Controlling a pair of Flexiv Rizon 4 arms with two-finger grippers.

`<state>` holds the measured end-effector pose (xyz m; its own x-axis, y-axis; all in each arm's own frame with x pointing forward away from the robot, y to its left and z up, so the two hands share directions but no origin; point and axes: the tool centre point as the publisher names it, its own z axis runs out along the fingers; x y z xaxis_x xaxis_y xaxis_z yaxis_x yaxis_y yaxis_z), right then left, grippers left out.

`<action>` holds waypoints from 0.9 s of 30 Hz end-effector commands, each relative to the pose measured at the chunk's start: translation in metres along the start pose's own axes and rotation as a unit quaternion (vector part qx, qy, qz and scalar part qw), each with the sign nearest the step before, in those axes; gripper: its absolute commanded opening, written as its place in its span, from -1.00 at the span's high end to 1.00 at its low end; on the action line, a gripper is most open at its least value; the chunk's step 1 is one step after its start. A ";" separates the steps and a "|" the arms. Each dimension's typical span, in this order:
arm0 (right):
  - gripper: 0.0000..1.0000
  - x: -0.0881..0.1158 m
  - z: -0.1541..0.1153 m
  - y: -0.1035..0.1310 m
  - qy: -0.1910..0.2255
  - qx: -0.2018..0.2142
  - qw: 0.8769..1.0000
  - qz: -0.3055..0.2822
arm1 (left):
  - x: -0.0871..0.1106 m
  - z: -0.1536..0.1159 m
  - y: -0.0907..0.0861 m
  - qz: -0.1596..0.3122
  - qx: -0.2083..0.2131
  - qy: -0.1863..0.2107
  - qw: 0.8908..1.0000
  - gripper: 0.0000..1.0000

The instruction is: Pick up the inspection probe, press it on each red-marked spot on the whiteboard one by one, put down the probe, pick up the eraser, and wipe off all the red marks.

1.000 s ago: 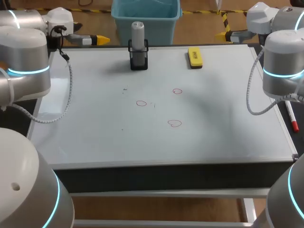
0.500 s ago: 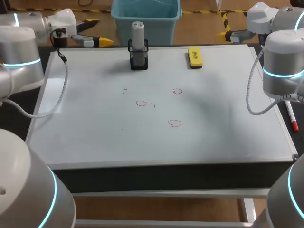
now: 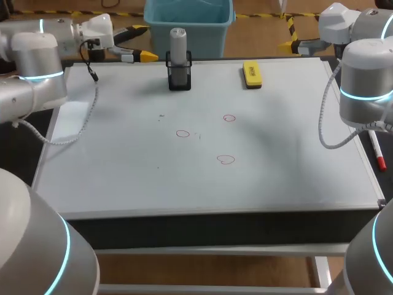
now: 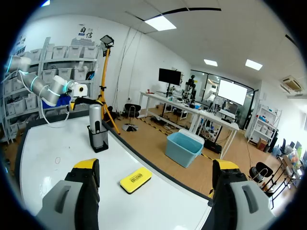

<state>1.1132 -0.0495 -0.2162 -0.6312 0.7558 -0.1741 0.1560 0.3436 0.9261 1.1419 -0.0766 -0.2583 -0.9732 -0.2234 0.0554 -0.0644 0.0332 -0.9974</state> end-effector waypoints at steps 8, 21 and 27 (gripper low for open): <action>-1.00 0.000 0.000 0.000 0.001 0.001 1.000 0.000 | -0.009 0.035 0.012 0.001 0.021 0.072 0.997 -1.00; -1.00 0.000 0.000 0.000 0.001 0.001 1.000 0.000 | 0.013 0.065 0.010 0.001 0.044 0.070 0.997 -1.00; -1.00 0.000 0.000 0.000 0.001 0.001 1.000 0.000 | 0.014 0.078 0.009 -0.002 0.046 0.063 0.997 -1.00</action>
<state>1.1131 -0.0495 -0.2162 -0.6312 0.7558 -0.1742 0.1560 0.3437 0.9260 1.1445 -0.1485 -0.2697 -0.9941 -0.0892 0.0611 -0.0562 -0.0561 -0.9968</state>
